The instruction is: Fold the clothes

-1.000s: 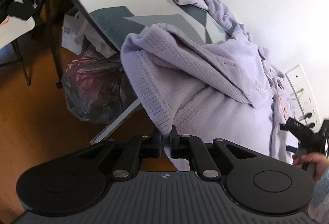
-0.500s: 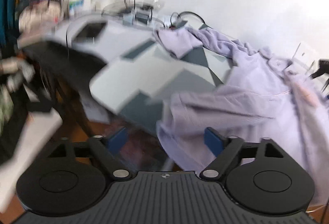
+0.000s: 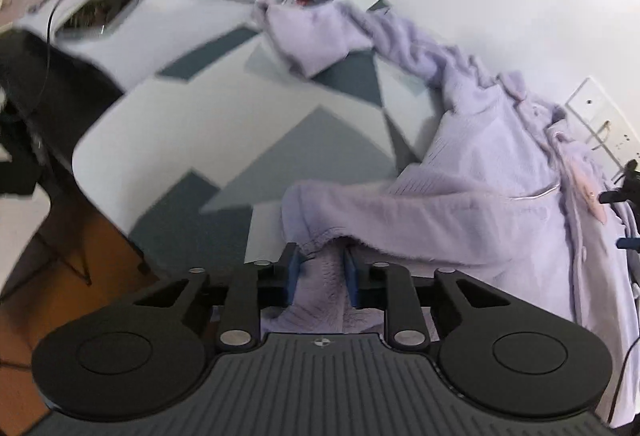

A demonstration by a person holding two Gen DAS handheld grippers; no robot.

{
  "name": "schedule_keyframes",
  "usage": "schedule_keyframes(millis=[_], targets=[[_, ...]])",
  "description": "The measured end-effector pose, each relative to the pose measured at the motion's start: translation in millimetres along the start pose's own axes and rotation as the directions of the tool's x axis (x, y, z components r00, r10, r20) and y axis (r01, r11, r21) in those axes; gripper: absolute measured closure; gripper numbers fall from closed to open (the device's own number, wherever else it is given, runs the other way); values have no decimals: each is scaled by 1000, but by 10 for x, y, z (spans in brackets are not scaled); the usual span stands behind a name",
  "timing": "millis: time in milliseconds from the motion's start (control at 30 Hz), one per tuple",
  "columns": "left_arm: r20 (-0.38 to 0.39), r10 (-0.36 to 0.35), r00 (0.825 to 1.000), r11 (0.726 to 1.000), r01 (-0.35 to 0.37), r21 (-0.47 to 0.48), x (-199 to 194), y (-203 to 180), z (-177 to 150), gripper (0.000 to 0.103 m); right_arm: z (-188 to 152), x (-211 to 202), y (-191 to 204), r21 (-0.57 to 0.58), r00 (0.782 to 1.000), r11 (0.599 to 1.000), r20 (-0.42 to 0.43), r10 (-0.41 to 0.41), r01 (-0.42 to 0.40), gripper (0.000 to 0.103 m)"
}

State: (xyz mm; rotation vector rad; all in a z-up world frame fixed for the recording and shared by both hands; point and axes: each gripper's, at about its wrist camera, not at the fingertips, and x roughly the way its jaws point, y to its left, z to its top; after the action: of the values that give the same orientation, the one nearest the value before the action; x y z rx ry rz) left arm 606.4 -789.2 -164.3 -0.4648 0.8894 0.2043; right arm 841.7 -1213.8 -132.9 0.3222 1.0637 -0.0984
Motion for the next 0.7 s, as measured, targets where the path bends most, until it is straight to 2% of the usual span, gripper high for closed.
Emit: schedule_keyframes(millis=[133,267,333,367,400,533,567,633,667,700], targets=[[19,0,1000,998,1,-64,-18,60,5,91,6,-14,-77,15,1000,1000,-15,12,-11,5],[37,26,999,998,-24,-58,-53,28,44,91,9,-24,-125,33,1000,999,-19,15,-15,5],[33,60,998,998,-59,-26,-41,-10,75,74,10,-41,-135,34,1000,999,-16,19,-19,5],[30,72,997,997,-72,-16,-35,-19,92,47,8,-48,-142,36,1000,999,-14,21,-21,5],[26,64,998,997,-64,-33,-33,6,111,33,2,-59,-146,34,1000,999,-12,25,-24,5],[77,25,997,996,-19,-86,-41,70,166,34,-59,-121,-121,-33,999,999,29,24,-23,5],[74,30,997,997,-24,-78,-29,47,171,36,-70,-119,-138,-34,999,999,28,23,-22,5],[69,38,997,997,-34,-62,-6,0,181,64,-92,-116,-172,-34,999,999,28,20,-19,5],[67,42,997,998,-39,-54,6,-24,186,87,-103,-114,-189,-34,999,999,27,19,-18,5],[64,47,997,998,-44,-46,18,-47,191,87,-115,-113,-207,-34,999,999,27,18,-17,5]])
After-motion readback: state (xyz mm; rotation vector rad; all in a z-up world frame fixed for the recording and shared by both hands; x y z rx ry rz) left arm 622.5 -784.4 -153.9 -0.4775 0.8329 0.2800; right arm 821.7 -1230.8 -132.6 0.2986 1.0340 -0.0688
